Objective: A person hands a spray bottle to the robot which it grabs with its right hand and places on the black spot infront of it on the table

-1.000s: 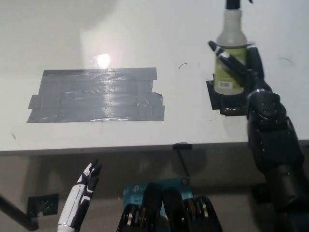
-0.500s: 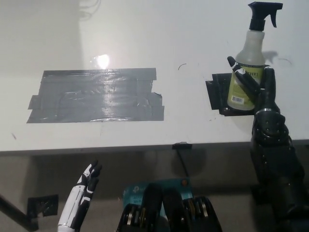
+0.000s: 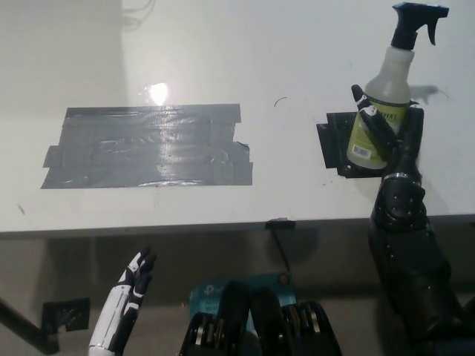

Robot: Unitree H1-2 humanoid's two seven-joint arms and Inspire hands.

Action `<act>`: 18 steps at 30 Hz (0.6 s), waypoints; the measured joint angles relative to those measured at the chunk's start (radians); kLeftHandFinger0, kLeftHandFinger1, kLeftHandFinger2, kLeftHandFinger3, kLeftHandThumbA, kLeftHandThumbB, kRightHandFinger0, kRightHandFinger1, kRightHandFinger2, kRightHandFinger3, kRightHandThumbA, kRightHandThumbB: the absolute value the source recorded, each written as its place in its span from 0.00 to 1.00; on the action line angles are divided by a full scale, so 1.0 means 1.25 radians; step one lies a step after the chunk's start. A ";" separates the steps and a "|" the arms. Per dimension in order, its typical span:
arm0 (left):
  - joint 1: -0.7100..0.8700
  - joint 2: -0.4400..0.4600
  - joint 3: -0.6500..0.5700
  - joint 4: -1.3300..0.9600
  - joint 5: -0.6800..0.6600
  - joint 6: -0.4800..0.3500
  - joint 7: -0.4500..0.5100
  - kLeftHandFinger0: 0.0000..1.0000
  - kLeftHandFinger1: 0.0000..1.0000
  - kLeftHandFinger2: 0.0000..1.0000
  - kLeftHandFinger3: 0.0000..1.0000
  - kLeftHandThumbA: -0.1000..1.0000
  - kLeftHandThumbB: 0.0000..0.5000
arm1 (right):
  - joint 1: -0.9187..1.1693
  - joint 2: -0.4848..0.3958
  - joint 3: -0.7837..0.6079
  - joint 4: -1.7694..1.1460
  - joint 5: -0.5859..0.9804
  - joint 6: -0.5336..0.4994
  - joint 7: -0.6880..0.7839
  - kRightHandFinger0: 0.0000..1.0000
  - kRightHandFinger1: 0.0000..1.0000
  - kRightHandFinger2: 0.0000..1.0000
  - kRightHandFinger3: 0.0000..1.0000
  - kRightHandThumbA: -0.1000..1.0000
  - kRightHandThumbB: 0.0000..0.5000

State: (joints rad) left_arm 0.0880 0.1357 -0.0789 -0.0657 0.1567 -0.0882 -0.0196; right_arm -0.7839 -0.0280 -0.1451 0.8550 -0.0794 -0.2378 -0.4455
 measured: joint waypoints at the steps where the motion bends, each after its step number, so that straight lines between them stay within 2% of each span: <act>1: 0.000 0.000 0.000 0.000 0.000 0.000 0.000 1.00 1.00 1.00 1.00 1.00 0.00 | 0.000 0.002 0.004 -0.005 -0.004 -0.007 -0.014 0.00 0.10 0.36 0.45 0.95 0.75; 4: 0.000 0.000 0.000 0.000 0.000 0.000 0.000 1.00 1.00 1.00 1.00 1.00 0.00 | 0.000 0.005 0.010 -0.016 -0.012 -0.021 -0.037 0.00 0.10 0.37 0.48 0.92 0.68; 6: 0.000 0.000 0.000 0.000 0.000 0.000 0.000 1.00 1.00 1.00 1.00 1.00 0.00 | 0.000 0.006 0.015 -0.028 -0.016 -0.031 -0.059 0.00 0.10 0.38 0.49 0.96 0.69; 10: 0.000 0.000 0.000 0.000 0.001 -0.001 0.000 1.00 1.00 1.00 1.00 1.00 0.03 | -0.004 0.006 0.031 -0.040 -0.027 -0.053 -0.102 0.00 0.07 0.35 0.47 0.94 0.65; 12: 0.000 0.000 0.000 0.000 0.001 -0.001 0.000 1.00 1.00 1.00 1.00 1.00 0.03 | -0.009 0.005 0.041 -0.043 -0.035 -0.062 -0.120 0.00 0.06 0.34 0.47 0.94 0.69; 15: 0.000 0.000 0.000 -0.001 0.001 -0.001 0.000 1.00 1.00 1.00 1.00 1.00 0.00 | -0.022 0.001 0.063 -0.043 -0.049 -0.081 -0.152 0.00 0.10 0.38 0.48 0.95 0.74; 17: 0.000 0.000 0.000 -0.001 0.001 -0.001 0.000 1.00 1.00 1.00 1.00 1.00 0.00 | -0.031 -0.003 0.078 -0.040 -0.056 -0.088 -0.170 0.01 0.13 0.41 0.48 0.95 0.74; 18: 0.000 0.000 0.000 -0.001 0.001 -0.001 0.000 1.00 1.00 1.00 1.00 1.00 0.00 | -0.038 -0.006 0.089 -0.035 -0.064 -0.092 -0.182 0.02 0.14 0.42 0.48 0.93 0.71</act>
State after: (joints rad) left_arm 0.0881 0.1360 -0.0785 -0.0674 0.1580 -0.0893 -0.0196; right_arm -0.8312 -0.0358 -0.0341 0.8113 -0.1599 -0.3530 -0.6732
